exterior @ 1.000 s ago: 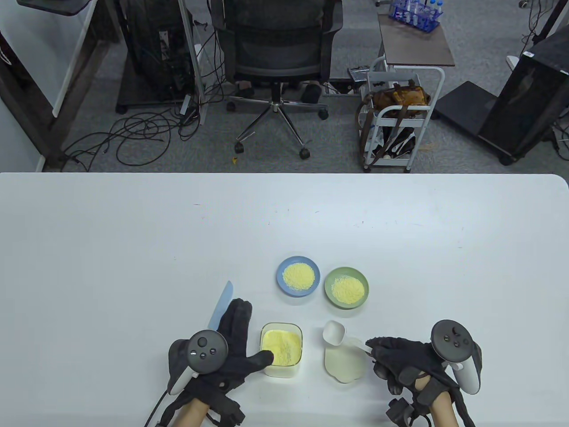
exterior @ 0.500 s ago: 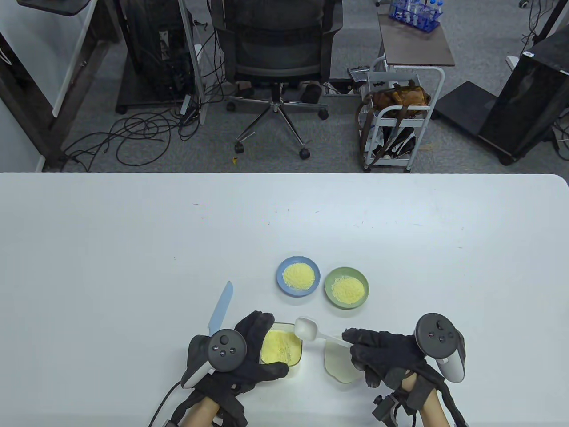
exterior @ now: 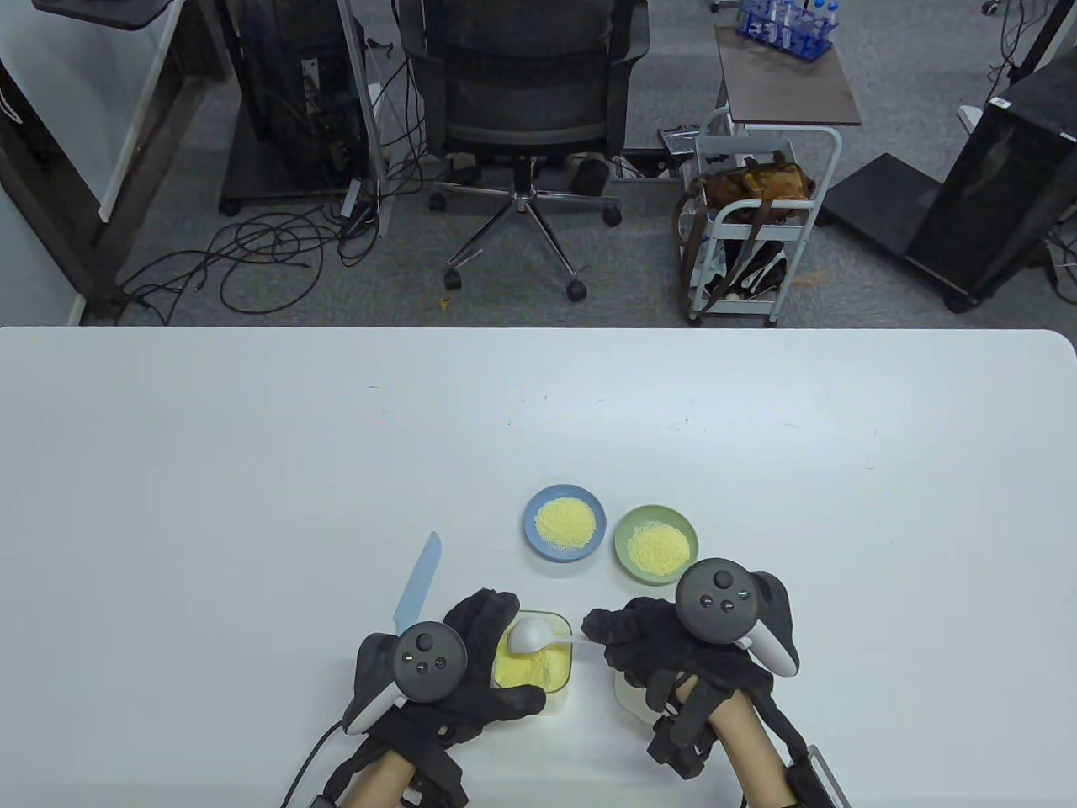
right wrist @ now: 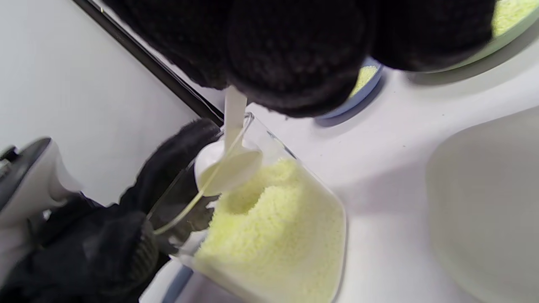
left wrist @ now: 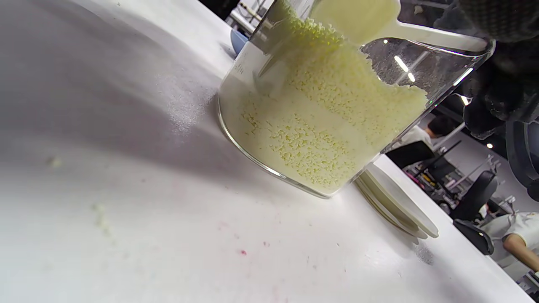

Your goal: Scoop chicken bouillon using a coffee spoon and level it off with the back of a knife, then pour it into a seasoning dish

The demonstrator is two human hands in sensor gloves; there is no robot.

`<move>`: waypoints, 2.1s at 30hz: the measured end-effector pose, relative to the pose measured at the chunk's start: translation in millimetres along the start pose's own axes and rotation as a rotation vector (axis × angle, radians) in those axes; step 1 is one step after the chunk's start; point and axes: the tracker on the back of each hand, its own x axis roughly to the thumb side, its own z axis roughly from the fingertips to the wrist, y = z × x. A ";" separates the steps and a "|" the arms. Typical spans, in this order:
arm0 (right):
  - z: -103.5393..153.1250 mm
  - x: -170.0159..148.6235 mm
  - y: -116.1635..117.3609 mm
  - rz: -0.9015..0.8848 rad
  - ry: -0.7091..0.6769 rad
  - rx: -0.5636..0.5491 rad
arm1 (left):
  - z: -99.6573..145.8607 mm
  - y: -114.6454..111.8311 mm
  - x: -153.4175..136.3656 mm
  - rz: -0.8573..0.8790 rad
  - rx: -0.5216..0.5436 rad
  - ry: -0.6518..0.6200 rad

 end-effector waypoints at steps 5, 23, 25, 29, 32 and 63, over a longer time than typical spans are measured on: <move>-9.8 18.7 2.3 0.089 0.033 0.088 | -0.1 0.1 0.1 0.003 -0.003 0.001; -13.6 -12.9 24.0 -0.302 0.124 0.176 | -0.1 0.9 0.4 -0.007 0.002 0.006; -10.1 -22.6 27.5 -0.398 0.124 0.149 | -0.1 0.9 0.5 -0.008 0.002 0.007; -3.0 -37.7 32.7 -0.506 0.135 0.071 | 0.0 0.9 0.5 -0.008 0.002 0.007; 0.2 -43.9 35.2 -0.567 0.127 0.049 | -0.1 0.9 0.5 -0.009 0.002 0.006; 19.4 -68.4 26.9 -0.798 -0.002 -0.046 | 39.0 67.1 -48.8 -0.289 0.108 0.408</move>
